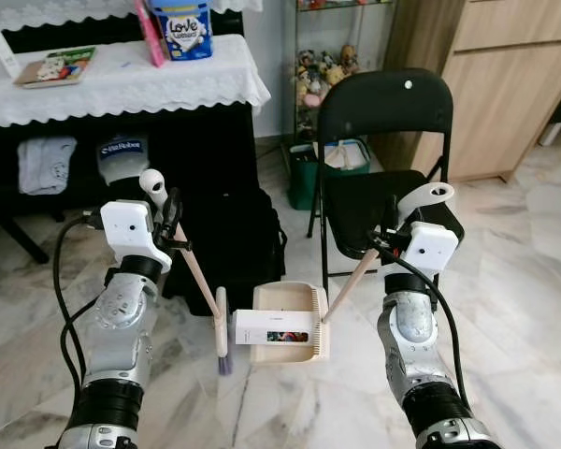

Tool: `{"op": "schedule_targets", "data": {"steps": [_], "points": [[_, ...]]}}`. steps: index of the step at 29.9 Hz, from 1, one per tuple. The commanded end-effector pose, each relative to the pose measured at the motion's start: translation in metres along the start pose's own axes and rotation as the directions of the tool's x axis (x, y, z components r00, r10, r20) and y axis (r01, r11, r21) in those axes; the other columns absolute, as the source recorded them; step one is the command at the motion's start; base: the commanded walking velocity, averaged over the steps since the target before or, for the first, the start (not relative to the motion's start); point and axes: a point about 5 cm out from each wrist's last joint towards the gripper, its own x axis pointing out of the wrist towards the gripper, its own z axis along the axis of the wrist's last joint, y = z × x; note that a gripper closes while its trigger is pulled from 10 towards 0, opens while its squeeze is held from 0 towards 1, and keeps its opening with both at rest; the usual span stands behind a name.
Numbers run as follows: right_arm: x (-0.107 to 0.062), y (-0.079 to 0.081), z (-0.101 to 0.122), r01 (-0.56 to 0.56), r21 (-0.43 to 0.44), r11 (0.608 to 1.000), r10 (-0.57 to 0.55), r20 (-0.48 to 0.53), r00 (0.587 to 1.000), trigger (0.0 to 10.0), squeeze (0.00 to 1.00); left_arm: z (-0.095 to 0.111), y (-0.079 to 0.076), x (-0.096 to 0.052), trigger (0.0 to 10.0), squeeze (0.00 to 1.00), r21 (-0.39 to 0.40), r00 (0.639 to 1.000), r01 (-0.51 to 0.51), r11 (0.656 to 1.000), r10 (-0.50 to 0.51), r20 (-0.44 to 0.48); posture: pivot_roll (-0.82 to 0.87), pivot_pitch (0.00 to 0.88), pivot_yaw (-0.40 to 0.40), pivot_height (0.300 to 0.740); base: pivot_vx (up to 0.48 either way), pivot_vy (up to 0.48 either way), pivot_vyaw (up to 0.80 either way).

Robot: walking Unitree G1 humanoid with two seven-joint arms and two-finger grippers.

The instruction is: Sweep floor

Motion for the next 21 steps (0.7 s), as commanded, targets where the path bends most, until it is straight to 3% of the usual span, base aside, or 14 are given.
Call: {"op": "schedule_targets", "data": {"steps": [1,15,21], "points": [[0.0031,0.0029,0.0123,0.004,0.022,1.0,-0.005,0.06,0.998,10.0,0.0,0.009,-0.0031,0.0022,10.0,0.0,-0.008,0.999,-0.001,1.0,0.002,0.052,0.03,0.004,0.066,0.74,0.0,0.0,0.0],[-0.0015,0.0047,0.0108,-0.009,-0.001,1.0,0.009,0.031,0.999,10.0,0.0,0.0102,-0.0013,0.0079,10.0,0.0,-0.017,0.998,-0.011,1.0,0.012,0.059,0.02,0.006,0.054,0.74,0.0,0.0,0.0],[-0.0011,0.006,0.0114,-0.007,-0.006,1.0,0.007,0.025,1.0,10.0,0.0,0.0107,-0.0024,0.0075,10.0,0.0,-0.022,0.998,-0.008,1.0,0.009,0.059,0.02,0.011,0.057,0.74,0.0,0.0,0.71]]}}
